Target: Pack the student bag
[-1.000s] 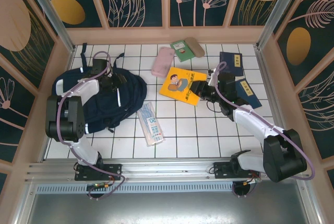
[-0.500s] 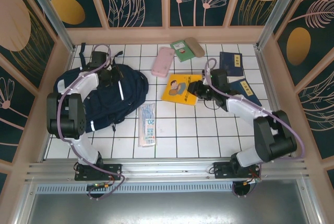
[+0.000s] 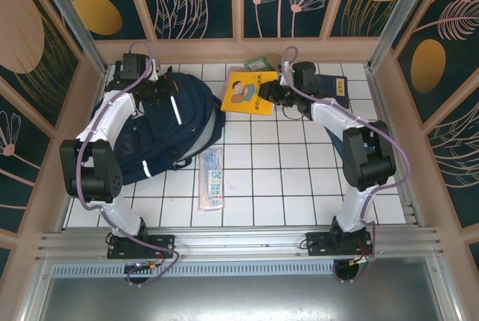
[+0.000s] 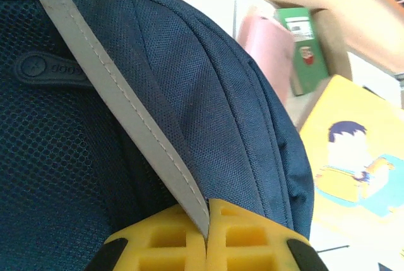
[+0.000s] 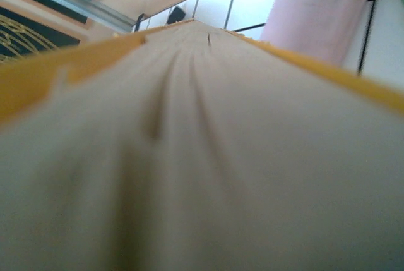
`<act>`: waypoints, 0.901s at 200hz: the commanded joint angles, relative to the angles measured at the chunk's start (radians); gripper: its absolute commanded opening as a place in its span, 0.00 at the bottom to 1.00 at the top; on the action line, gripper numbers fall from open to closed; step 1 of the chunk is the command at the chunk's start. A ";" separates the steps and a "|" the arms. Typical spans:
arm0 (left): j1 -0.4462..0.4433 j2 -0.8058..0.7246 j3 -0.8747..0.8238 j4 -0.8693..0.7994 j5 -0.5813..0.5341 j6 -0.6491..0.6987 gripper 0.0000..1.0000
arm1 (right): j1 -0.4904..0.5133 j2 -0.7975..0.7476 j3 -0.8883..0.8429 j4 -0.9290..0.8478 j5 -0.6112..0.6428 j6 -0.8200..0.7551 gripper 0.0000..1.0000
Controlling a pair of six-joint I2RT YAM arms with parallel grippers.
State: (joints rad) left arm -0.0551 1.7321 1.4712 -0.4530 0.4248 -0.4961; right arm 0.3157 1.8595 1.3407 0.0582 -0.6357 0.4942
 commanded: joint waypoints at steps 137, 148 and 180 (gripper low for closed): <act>-0.036 0.077 0.405 -0.040 0.374 0.060 0.00 | 0.197 -0.181 -0.115 0.061 -0.084 -0.050 0.00; -0.029 0.082 0.396 -0.024 0.398 0.044 0.00 | 0.174 -0.189 -0.111 0.064 -0.107 -0.036 0.00; -0.029 0.073 0.384 -0.017 0.404 0.045 0.00 | 0.098 -0.137 -0.041 0.086 -0.296 0.051 0.00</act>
State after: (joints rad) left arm -0.0959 1.8458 1.8362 -0.6220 0.7425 -0.4503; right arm 0.4686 1.7283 1.2255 0.0513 -0.7719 0.4667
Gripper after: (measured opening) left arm 0.064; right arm 0.184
